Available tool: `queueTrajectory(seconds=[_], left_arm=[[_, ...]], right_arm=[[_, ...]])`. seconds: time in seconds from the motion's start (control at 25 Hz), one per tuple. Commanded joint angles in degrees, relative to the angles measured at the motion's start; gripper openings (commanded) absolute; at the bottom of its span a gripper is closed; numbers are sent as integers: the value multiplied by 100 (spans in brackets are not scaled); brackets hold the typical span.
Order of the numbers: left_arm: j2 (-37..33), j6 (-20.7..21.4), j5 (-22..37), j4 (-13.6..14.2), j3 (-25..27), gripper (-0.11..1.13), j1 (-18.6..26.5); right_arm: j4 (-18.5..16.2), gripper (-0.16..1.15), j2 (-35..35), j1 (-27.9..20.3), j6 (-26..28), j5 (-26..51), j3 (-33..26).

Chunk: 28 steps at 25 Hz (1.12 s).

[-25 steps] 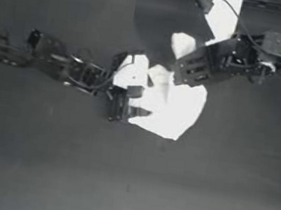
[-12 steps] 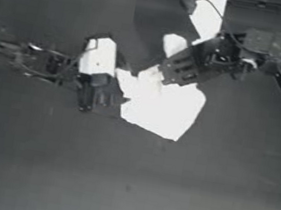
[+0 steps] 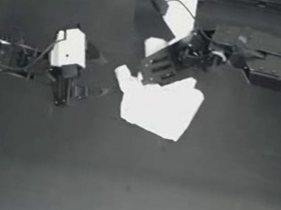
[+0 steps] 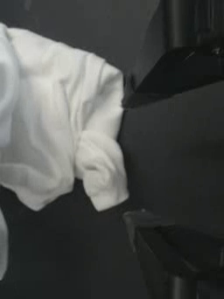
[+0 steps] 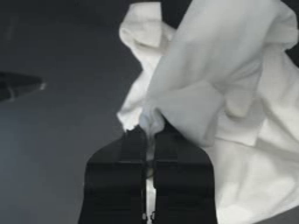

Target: Fold shirt

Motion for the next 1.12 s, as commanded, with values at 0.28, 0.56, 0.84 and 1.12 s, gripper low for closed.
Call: queueTrajectory(seconds=[0.28, 0.56, 0.84, 1.12], left_arm=[[-281, -9, -9, -18, 70, 100, 53], [-562, -18, 308, -18, 88, 100, 44], [-1037, -18, 536, -18, -79, 100, 44], [-817, -26, 501, -18, -686, 100, 44]], right_arm=[[246, 59, 132, 9, -642, -299, -149], [352, 88, -193, 26, -1020, -598, -185], [-53, 77, -1143, 237, -1301, -905, 193], [-545, 77, -2338, 413, -1336, -1837, 1450]])
